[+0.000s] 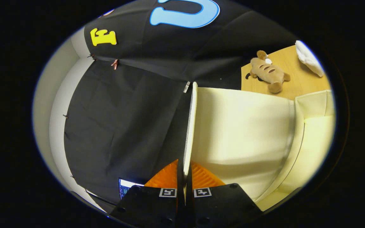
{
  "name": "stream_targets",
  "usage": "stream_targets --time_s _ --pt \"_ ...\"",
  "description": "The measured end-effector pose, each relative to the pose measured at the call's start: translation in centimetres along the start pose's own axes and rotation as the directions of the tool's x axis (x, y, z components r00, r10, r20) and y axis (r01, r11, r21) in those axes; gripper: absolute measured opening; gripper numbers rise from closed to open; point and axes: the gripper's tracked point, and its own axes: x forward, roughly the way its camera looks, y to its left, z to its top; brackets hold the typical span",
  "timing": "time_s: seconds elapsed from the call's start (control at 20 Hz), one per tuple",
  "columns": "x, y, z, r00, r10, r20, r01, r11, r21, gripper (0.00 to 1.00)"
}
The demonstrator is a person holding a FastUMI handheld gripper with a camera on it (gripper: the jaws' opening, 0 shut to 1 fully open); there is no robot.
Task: Open the storage box then place both shoes into the box .Put the left shoe in first, then the right shoe, with the right side of both shoes facing outward in a uniform manner.
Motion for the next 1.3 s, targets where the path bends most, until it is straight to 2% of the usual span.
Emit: stream_targets --time_s 0.1,0.35,0.4,0.45,0.55,0.8,0.85,1.05,1.15,1.3 --pt "1.1 -0.9 -0.3 0.999 -0.037 0.010 0.037 0.999 -0.012 0.09" --pt "1.6 -2.3 -1.2 0.995 -0.096 -0.013 0.096 0.995 -0.034 0.61" --pt "1.6 -2.3 -1.3 0.995 -0.099 -0.012 0.098 0.994 -0.041 0.63" --pt "1.4 -2.3 -1.4 0.995 -0.100 -0.012 0.099 0.994 -0.045 0.75" --pt "0.5 -1.8 -1.5 0.996 -0.094 -0.007 0.094 0.993 -0.068 0.77" --pt "-4.8 0.1 -0.4 0.995 -0.077 0.061 0.089 0.971 -0.223 0.79" --pt "-6.4 0.6 0.0 0.994 -0.076 0.084 0.094 0.965 -0.244 0.86" --pt "-12.4 2.4 2.0 0.980 -0.069 0.188 0.126 0.943 -0.309 0.96" --pt "-15.7 2.4 2.2 0.969 -0.092 0.230 0.171 0.919 -0.356 0.97" --pt "-21.1 0.6 3.0 0.933 -0.174 0.316 0.306 0.846 -0.436 0.97"
